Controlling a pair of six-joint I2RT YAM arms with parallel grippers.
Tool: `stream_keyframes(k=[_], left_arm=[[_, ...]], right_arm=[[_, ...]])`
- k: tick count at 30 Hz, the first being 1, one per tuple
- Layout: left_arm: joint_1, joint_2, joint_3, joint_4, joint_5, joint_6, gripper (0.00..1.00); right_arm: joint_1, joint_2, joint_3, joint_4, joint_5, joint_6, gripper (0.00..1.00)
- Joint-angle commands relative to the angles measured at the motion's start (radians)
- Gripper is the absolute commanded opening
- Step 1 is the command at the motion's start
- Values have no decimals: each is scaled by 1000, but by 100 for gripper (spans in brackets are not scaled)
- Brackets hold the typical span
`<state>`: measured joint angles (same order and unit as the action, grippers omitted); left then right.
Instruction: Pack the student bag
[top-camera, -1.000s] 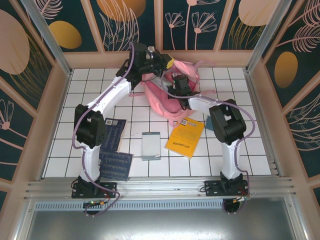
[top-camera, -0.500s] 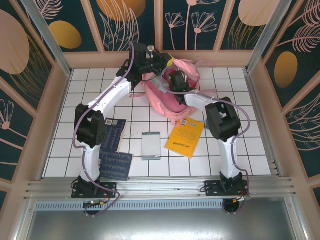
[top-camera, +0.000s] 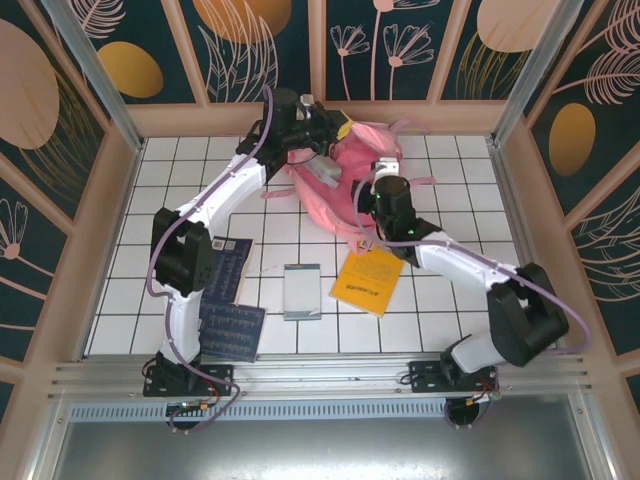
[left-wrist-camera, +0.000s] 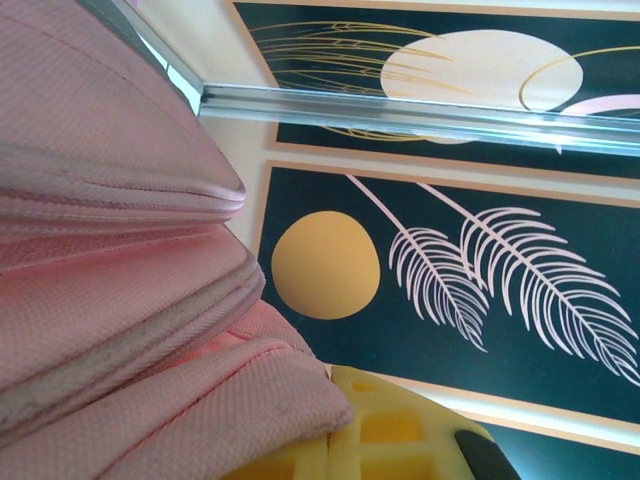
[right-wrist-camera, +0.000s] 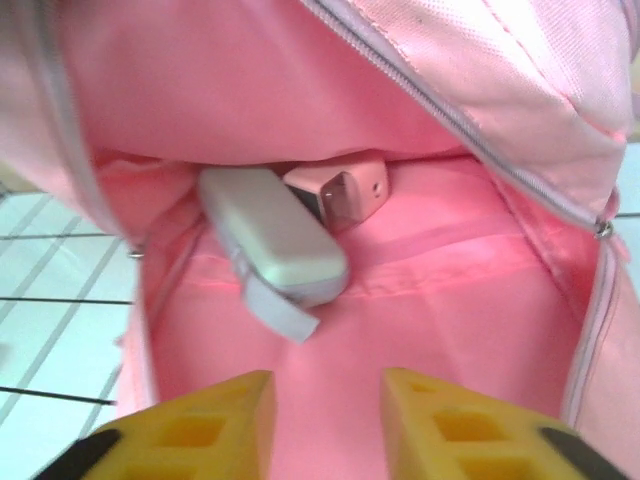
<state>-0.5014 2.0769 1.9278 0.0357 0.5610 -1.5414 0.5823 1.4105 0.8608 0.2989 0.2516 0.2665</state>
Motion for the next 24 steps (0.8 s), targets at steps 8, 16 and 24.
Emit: stream_keyframes(k=[8,16,24], left_arm=[[6,-7,18,44,22,21,0],[9,-44,-61,59,30,17,0],[31,-42,-53,57,55,13,0]], right_arm=[[-204,-94,-76,-438,242,292,81],[-465,108,-15,-566,59,315,99],[-488,223,6,-553,-101,263,99]])
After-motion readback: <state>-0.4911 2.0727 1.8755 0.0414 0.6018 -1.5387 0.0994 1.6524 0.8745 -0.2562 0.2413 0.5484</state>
